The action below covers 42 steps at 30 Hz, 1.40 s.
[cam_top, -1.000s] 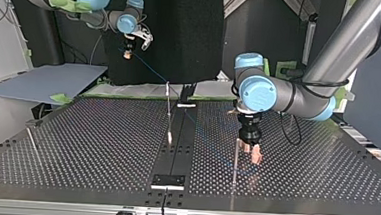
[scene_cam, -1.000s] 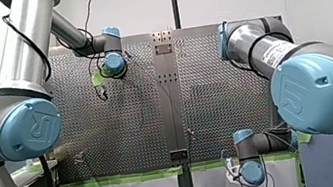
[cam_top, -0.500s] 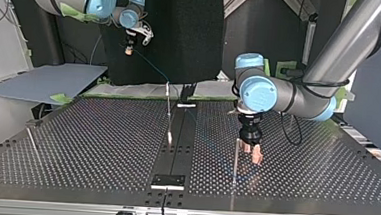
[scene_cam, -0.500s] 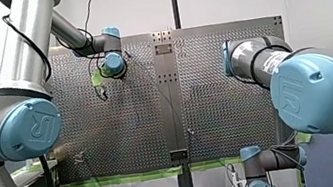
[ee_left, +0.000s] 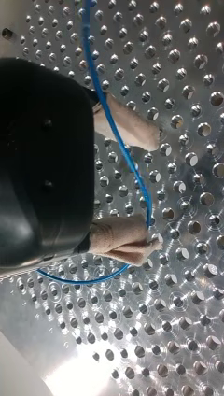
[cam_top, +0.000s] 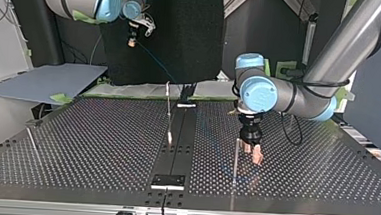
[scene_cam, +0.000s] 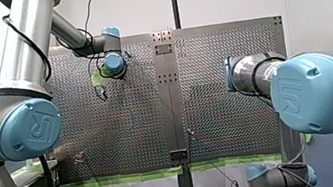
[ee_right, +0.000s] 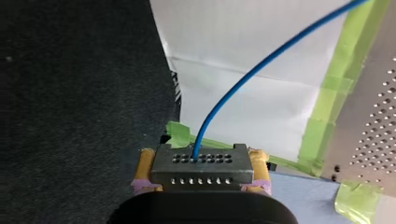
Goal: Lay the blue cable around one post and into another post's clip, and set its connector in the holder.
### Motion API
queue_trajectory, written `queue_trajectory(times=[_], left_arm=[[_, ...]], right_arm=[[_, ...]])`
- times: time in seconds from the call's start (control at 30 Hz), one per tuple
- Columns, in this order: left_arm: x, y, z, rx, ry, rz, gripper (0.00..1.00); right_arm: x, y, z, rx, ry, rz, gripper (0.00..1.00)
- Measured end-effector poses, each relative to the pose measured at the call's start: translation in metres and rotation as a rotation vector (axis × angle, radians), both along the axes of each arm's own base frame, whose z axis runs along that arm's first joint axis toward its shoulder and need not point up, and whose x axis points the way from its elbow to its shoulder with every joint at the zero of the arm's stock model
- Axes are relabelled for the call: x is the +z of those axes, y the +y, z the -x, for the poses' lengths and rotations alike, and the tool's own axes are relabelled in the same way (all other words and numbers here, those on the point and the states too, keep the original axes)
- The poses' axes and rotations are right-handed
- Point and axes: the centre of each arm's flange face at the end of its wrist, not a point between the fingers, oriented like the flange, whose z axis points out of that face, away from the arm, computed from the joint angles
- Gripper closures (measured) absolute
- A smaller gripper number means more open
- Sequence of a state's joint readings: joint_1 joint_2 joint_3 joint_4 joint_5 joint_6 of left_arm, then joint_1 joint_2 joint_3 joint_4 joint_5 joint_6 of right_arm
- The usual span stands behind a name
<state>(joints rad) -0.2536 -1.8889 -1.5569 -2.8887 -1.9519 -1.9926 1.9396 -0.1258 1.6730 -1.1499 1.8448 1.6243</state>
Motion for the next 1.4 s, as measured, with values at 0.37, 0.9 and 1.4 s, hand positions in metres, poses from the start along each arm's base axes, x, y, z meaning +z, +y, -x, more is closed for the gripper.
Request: queue_trajectory(times=[0.37,0.9,1.4], left_arm=[[0.000,0.000,0.000,0.000,-0.001,-0.002,0.00],[0.000,0.002,-0.001,0.012,-0.001,-0.004,0.00],[0.000,0.003,-0.001,0.015,-0.001,-0.005,0.00]], right_arm=[[-0.045,0.040,0.020,0.016,0.026,-0.088,0.89],[-0.016,0.023,0.002,0.064,0.006,-0.104,0.89],[0.050,-0.016,-0.024,0.077,-0.006,-0.091,0.87]])
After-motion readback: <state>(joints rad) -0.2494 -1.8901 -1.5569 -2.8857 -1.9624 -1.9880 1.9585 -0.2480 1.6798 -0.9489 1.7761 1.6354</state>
